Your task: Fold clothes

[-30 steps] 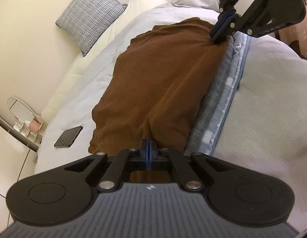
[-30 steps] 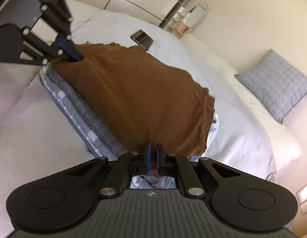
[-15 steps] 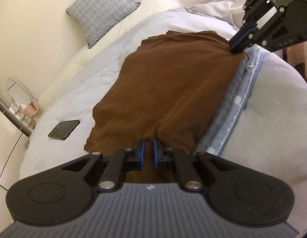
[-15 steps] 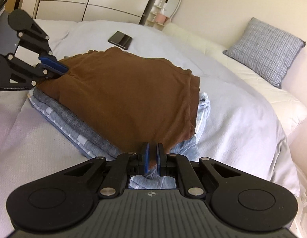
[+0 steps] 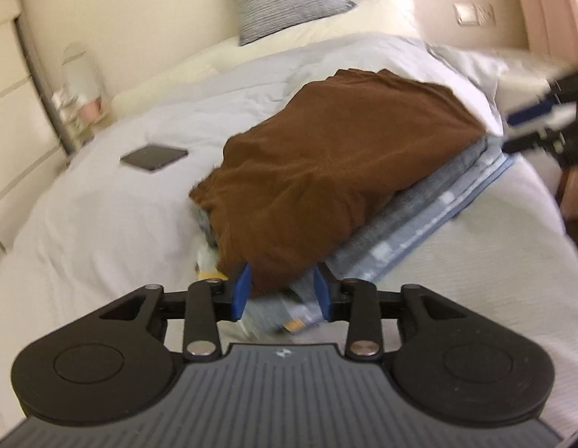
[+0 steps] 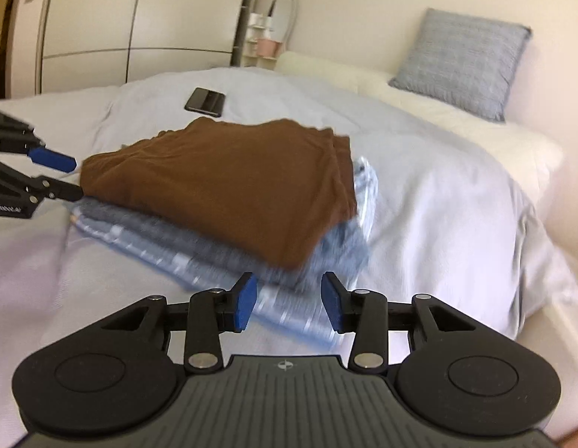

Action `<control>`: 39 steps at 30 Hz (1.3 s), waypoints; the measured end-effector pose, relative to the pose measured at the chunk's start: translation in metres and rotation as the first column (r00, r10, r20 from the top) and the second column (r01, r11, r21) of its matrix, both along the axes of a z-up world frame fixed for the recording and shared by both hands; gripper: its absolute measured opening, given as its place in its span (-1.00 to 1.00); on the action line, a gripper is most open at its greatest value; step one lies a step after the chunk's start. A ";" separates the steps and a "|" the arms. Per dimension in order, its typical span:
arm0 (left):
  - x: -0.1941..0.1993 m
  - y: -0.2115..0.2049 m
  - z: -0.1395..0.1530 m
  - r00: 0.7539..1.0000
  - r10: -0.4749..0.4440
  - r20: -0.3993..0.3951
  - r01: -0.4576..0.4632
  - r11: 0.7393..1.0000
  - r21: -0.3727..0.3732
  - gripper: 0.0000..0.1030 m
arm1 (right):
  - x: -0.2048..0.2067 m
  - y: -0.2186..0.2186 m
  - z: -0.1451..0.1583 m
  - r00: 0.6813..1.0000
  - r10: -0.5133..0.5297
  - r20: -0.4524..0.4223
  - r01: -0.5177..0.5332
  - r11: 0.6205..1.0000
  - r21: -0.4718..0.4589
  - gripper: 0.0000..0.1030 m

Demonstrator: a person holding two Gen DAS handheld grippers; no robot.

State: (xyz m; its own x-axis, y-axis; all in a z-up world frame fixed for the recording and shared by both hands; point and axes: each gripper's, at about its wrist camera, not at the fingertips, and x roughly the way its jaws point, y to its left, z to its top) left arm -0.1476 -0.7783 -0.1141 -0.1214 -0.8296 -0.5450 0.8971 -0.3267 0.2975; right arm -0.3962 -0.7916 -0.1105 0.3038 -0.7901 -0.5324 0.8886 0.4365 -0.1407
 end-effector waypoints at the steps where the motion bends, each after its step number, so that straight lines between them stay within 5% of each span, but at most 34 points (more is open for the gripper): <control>1: 0.000 0.006 -0.001 0.999 0.019 -0.033 -0.019 1.000 0.013 -0.32 | -0.002 0.008 -0.003 1.000 -0.016 0.018 0.016 1.000 0.019 -0.07; 5: -0.002 0.035 -0.012 0.983 0.097 -0.159 -0.086 0.994 0.073 -0.15 | -0.011 0.037 -0.013 0.991 -0.093 0.092 0.083 0.991 0.105 0.14; 7: -0.003 0.050 -0.020 0.967 0.136 -0.215 -0.115 0.987 0.108 -0.06 | -0.013 0.050 -0.016 0.984 -0.129 0.123 0.110 0.983 0.149 0.46; 10: -0.005 0.072 -0.032 0.945 0.190 -0.266 -0.157 0.978 0.138 0.22 | -0.014 0.064 -0.020 0.972 -0.172 0.161 0.135 0.966 0.219 0.61; 15: -0.007 0.103 -0.038 0.907 0.275 -0.320 -0.242 0.960 0.137 0.50 | -0.013 0.082 -0.020 0.946 -0.242 0.216 0.170 0.937 0.305 0.74; 21: -0.011 0.122 -0.026 0.903 0.290 -0.316 -0.258 0.956 0.139 0.97 | -0.013 0.101 -0.007 0.932 -0.286 0.221 0.211 0.927 0.311 0.98; 39: -0.036 0.150 0.021 0.898 0.280 -0.340 -0.263 0.960 0.097 0.98 | -0.016 0.137 0.036 0.934 -0.290 0.209 0.245 0.945 0.217 0.99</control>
State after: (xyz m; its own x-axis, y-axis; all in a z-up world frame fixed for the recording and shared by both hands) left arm -0.1832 -0.6281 -0.0933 -0.0831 -0.8319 -0.5487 0.9964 -0.0612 -0.0581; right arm -0.4122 -0.6545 -0.0750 0.2289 -0.7539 -0.6159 0.9734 0.1760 0.1464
